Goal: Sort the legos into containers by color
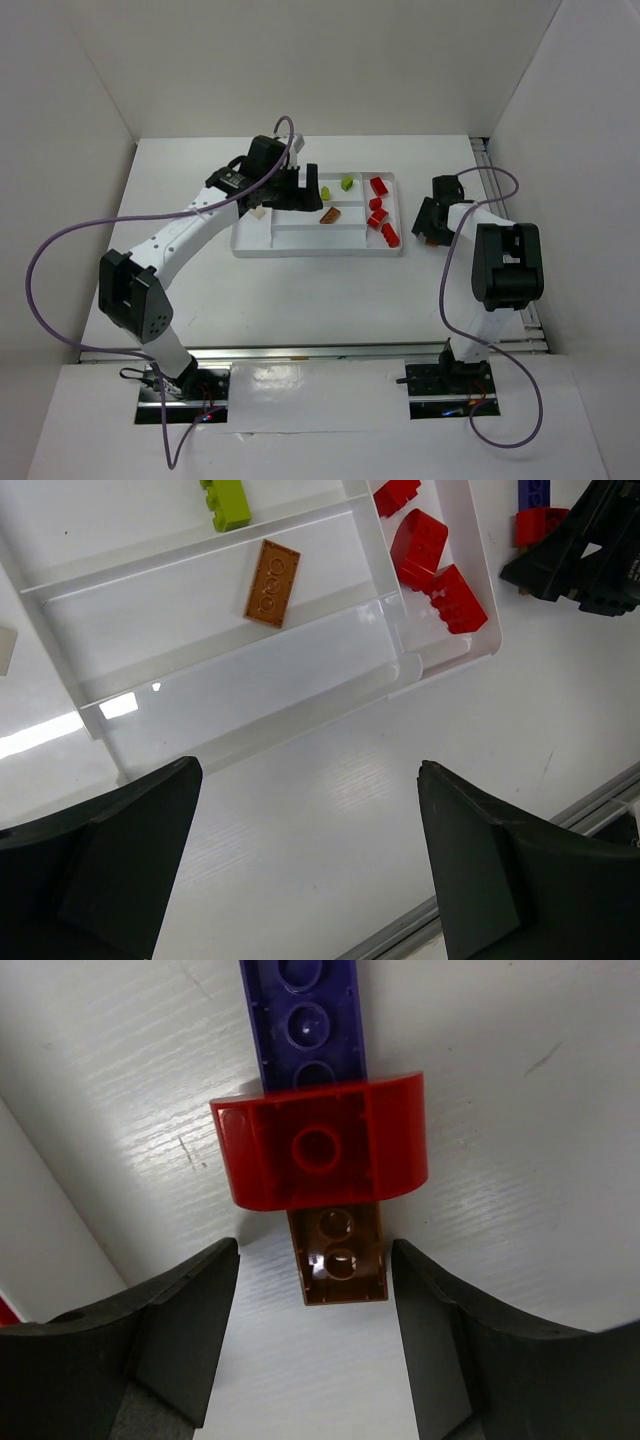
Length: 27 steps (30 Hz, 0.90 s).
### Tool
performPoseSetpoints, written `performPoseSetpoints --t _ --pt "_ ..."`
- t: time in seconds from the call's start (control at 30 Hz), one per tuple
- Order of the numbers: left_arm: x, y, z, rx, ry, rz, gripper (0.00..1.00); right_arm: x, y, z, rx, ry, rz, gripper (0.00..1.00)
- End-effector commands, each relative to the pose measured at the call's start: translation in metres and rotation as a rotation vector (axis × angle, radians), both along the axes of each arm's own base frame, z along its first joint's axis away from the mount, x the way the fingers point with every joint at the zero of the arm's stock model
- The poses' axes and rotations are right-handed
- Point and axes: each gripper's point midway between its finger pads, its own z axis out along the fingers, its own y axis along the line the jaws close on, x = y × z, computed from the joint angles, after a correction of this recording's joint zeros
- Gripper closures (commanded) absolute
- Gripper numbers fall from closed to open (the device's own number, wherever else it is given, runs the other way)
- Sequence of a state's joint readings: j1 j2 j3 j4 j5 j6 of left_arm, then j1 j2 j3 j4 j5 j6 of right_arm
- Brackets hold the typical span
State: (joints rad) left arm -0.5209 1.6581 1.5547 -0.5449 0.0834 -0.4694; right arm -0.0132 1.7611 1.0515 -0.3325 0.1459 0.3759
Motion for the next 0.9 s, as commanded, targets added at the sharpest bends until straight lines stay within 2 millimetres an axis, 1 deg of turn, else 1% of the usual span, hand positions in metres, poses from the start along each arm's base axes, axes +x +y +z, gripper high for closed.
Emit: performPoseSetpoints --t 0.0,0.03,0.1,0.13,0.17,0.23,0.27,0.3,0.33,0.37,0.4,0.43,0.47,0.5,0.53,0.57,0.6,0.63,0.67,0.7,0.73,0.77,0.8,0.83,0.87 --pt "0.007 -0.005 0.012 -0.003 -0.038 -0.022 0.00 0.010 -0.007 -0.007 -0.015 -0.014 0.029 0.30" --pt "0.007 -0.006 0.012 -0.003 -0.038 -0.023 0.00 0.009 -0.010 -0.011 -0.029 -0.004 0.020 0.30" --pt "0.007 -0.006 0.012 -0.003 -0.038 -0.023 0.00 0.008 -0.014 -0.011 -0.051 -0.001 0.018 0.30" --pt "0.007 -0.006 0.012 -0.003 -0.038 -0.023 0.00 0.008 -0.016 -0.010 -0.061 0.000 0.011 0.33" --pt "0.007 -0.006 0.012 -0.003 -0.038 -0.023 0.00 0.008 -0.016 -0.010 -0.061 0.000 0.011 0.33" --pt "0.005 -0.005 0.008 0.001 -0.030 -0.023 0.00 0.008 -0.015 -0.009 -0.059 -0.008 0.025 0.37" --pt "0.005 -0.005 0.008 0.001 -0.030 -0.023 0.01 0.008 -0.012 -0.009 -0.044 -0.009 0.034 0.44" --pt "0.005 -0.005 0.008 0.001 -0.030 -0.023 0.01 0.011 -0.012 -0.008 -0.044 -0.021 0.034 0.49" --pt "0.005 -0.005 0.008 0.001 -0.030 -0.023 0.03 0.010 -0.009 -0.012 -0.033 -0.011 0.041 0.56" --pt "0.004 -0.006 0.008 -0.009 -0.023 -0.024 0.04 0.010 -0.008 -0.012 -0.024 -0.012 0.046 0.63" --pt "0.004 -0.006 0.008 -0.010 -0.023 -0.024 0.04 0.008 -0.007 -0.013 -0.019 -0.004 0.039 0.75" --pt "0.004 -0.006 0.008 -0.010 -0.023 -0.024 0.04 0.008 -0.005 -0.013 -0.010 -0.005 0.044 0.80" --pt "0.006 -0.007 0.013 -0.009 -0.036 -0.030 0.05 0.008 -0.002 -0.003 0.005 -0.015 0.053 0.83" --pt "0.007 -0.007 0.018 -0.010 -0.051 -0.035 0.05 0.008 0.001 0.004 0.018 -0.026 0.062 0.89" --pt "0.010 -0.003 0.018 -0.002 -0.057 -0.034 0.04 0.008 0.004 0.013 0.032 -0.044 0.071 0.91" --pt "0.014 0.000 0.018 0.000 -0.054 -0.040 0.02 0.011 0.013 0.039 0.071 -0.102 0.100 0.91" --pt "0.019 0.001 0.029 -0.024 -0.057 -0.047 0.00 0.012 0.017 0.055 0.082 -0.144 0.125 0.91" --pt "0.020 0.006 0.027 -0.025 -0.028 -0.045 0.00 0.013 0.021 0.072 0.092 -0.188 0.156 0.91" --pt "0.028 0.015 0.030 -0.045 -0.026 -0.031 0.00 0.013 0.030 0.107 0.119 -0.279 0.201 0.91" --pt "0.026 0.013 0.032 -0.081 -0.010 -0.062 0.00 0.009 0.036 0.119 0.138 -0.311 0.223 0.91" --pt "0.027 0.012 0.036 -0.107 -0.017 -0.078 0.00 0.008 0.044 0.132 0.173 -0.360 0.250 0.91" --pt "0.033 0.008 0.045 -0.141 -0.054 -0.096 0.00 0.004 0.054 0.155 0.204 -0.435 0.296 0.91" --pt "0.035 0.007 0.050 -0.169 -0.061 -0.103 0.00 0.003 0.072 0.171 0.277 -0.498 0.373 0.91" --pt "0.035 -0.001 0.056 -0.208 -0.060 -0.139 0.00 -0.004 0.081 0.171 0.314 -0.514 0.416 0.91" --pt "0.035 -0.006 0.059 -0.225 -0.059 -0.162 0.01 -0.009 0.095 0.178 0.340 -0.541 0.470 0.91"
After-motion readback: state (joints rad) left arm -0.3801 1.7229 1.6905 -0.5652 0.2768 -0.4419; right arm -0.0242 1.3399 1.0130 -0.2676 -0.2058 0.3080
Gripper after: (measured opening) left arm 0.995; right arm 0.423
